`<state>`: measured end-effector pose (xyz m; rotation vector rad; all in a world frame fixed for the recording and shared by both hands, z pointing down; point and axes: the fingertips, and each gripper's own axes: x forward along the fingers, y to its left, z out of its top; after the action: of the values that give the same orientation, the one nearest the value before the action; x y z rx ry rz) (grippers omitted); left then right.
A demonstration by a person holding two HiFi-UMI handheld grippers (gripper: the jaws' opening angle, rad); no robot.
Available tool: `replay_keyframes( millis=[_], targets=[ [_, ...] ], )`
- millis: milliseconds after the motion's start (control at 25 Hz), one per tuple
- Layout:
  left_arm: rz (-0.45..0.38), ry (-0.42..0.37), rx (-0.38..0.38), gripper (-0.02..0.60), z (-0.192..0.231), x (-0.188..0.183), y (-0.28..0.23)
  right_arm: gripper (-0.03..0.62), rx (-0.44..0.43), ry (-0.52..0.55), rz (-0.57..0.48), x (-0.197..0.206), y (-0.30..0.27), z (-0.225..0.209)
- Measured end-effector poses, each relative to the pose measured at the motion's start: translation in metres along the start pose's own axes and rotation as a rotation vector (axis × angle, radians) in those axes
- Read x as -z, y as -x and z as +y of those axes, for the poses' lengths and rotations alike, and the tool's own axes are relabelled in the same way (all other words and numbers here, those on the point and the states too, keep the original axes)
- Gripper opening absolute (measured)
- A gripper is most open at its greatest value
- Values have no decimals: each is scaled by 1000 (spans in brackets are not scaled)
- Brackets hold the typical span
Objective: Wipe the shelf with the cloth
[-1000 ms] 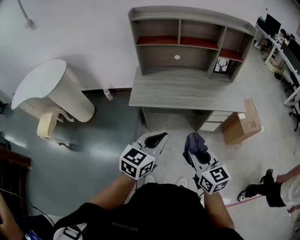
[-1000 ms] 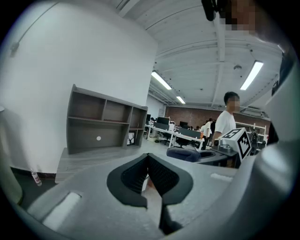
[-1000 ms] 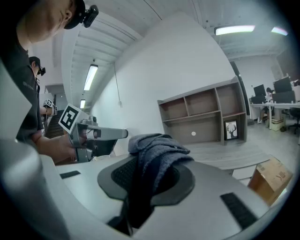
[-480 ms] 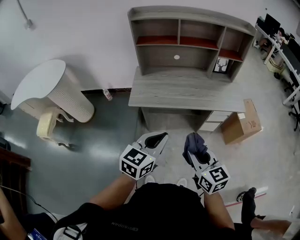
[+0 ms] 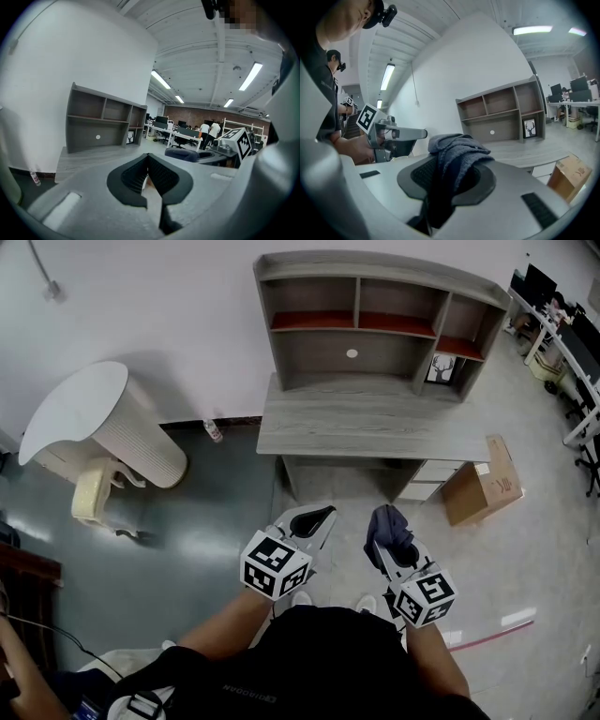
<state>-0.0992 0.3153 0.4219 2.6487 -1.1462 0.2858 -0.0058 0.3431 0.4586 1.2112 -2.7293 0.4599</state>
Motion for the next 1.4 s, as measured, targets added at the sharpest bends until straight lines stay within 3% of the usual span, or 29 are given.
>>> replay_keyframes(
  millis=[800,1160,1400],
  targets=[
    [47,2,101,8,56,19,31,95,96,-48,15,15,-50,48],
    [53,58,88,8,76,20,4,97,96,-49,-25,-3,-66,18],
    [41,65,62,8,85,1,-36,97,77,-49,-39,-24,-82,-30]
  ],
)
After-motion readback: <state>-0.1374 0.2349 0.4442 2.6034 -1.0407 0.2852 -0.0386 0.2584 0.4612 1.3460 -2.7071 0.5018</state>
